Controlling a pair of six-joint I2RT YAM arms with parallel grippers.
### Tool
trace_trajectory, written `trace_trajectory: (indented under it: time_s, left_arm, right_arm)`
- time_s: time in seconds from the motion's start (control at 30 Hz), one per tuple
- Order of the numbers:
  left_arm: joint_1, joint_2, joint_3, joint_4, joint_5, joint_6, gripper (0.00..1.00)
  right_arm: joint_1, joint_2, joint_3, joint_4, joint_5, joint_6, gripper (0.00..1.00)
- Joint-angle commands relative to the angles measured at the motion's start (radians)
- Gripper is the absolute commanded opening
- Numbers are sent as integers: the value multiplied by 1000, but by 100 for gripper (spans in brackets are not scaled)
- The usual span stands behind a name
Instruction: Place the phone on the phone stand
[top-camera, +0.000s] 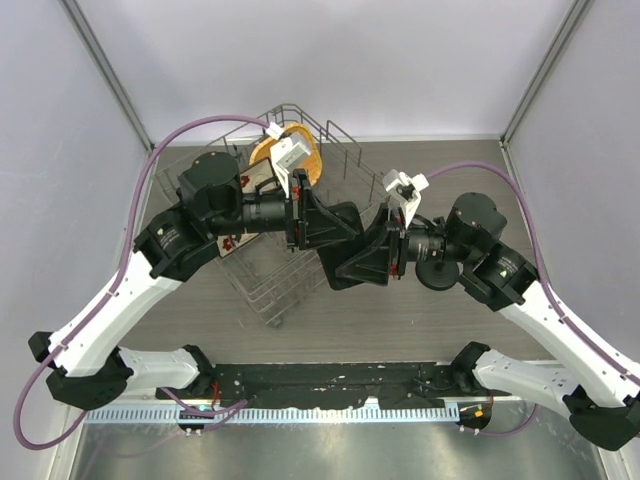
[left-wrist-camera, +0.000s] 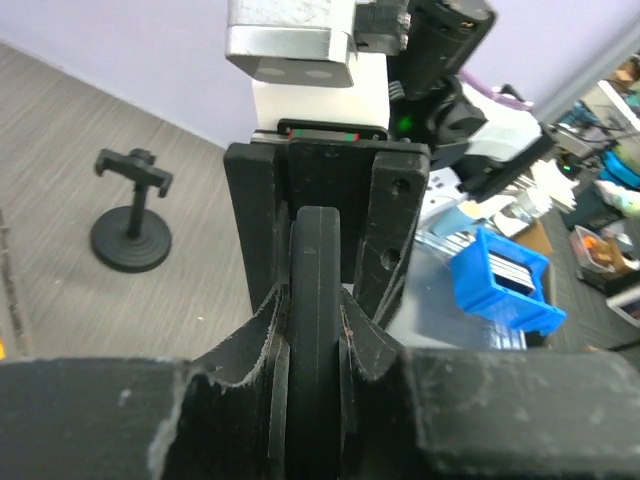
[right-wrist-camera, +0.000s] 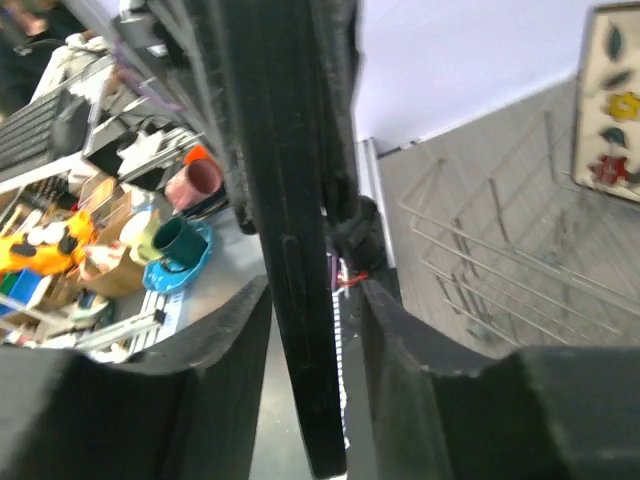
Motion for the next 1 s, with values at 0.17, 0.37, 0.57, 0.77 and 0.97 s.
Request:
trace_trajectory:
  time_s: [0.17,0.37,0.57,0.77,0.97]
  left_arm:
    - [-4,-90,59,-88,-485,81,0]
    - [-4,-120,51,-134,-751,54,0]
    - [-5,-171,-26,-121,-684,69,0]
    - [-4,-231,-95,-99,-672,95,0]
    - [-5,-223,-98,-105,-639,109,0]
  right_arm:
    - [4,-135,87,-612,767,-79,65]
    - [4,-206,67,-976,1573,217,66]
    - [-7,-33,111,-1082,1707,252,65]
    - [-93,55,74,-990,1651,99,66]
    - [-309,81,8,-843,1450,-45,60]
